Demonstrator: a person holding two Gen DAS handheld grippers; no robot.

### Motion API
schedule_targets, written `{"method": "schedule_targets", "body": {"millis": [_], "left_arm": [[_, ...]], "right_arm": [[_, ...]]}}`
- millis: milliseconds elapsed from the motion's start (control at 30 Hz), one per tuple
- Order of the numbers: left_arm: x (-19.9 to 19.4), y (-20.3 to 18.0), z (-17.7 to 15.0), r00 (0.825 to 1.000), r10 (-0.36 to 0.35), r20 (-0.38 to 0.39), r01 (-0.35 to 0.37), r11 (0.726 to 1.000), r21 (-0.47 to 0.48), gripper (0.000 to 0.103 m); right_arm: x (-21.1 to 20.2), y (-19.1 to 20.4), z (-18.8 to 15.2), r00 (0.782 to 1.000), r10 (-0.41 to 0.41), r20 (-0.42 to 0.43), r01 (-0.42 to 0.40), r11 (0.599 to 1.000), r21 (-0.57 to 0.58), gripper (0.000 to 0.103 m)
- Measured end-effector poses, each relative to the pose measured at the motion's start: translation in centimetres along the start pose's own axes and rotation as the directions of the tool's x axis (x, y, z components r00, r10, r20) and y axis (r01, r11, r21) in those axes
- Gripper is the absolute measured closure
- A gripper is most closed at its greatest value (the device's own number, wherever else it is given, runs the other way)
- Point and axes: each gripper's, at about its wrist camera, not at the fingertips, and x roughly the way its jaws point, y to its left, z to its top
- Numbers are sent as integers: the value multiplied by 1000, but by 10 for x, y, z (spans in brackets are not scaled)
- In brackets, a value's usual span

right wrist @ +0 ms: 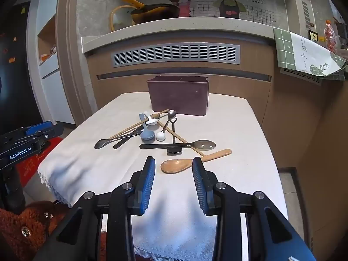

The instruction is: Organize utensils

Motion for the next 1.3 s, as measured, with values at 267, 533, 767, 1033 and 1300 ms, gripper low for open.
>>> {"method": "schedule_targets", "body": {"millis": [267, 533, 767, 1033, 1300], "left_arm": [[4, -4, 0, 999, -7, -36, 7, 1000, 3, 58], [4, -2, 2, 999, -12, -42, 12, 1000, 5, 58], [5, -3, 2, 999, -9, -43, 9, 1000, 8, 58], [7, -3, 2, 998, -12, -57, 13, 1000, 8, 58], [7, -3, 2, 998, -12, -63, 13, 1000, 8, 58]], "right_arm": [[-3, 4, 3, 1000, -10, 0, 10, 1000, -11, 70], [-2, -1, 4, 1000, -6, -3, 6, 1000, -17, 70], [-2, -2, 2, 1000, -9, -1, 9, 1000, -9, 70], [-1, -3, 3, 1000, -11, -3, 11, 1000, -9, 70], [-1, -3, 3, 1000, -12, -3, 12, 1000, -9, 70]]}}
